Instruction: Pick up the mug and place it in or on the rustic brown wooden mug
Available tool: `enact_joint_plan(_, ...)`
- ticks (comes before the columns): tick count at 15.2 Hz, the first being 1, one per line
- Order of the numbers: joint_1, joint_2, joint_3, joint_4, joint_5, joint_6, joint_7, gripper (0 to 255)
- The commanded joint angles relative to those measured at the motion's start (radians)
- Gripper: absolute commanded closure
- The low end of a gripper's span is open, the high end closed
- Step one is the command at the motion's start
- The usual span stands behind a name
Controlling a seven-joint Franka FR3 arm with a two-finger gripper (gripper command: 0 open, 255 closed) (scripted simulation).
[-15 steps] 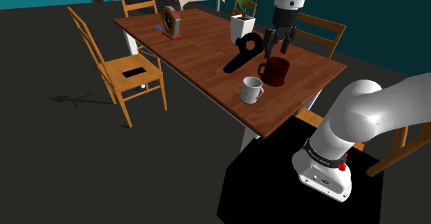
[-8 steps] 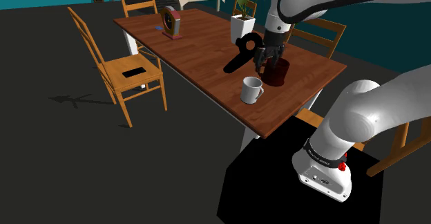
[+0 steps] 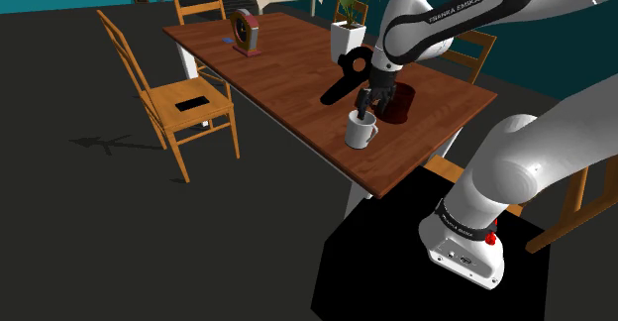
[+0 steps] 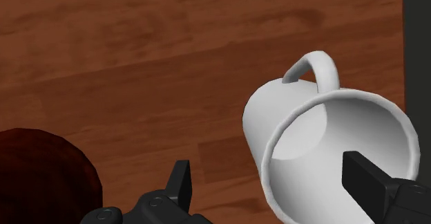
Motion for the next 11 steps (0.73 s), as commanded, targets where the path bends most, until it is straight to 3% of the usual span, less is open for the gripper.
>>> enact_joint_plan(1,0.004,0.023,-0.003,-0.015,0.003,0.039,-0.002,0)
enact_joint_plan(4,0.007,0.050,-0.008,-0.033,0.007,0.083,-0.006,0)
enact_joint_plan(11,0.007,0.049,-0.008,-0.033,0.007,0.083,-0.006,0)
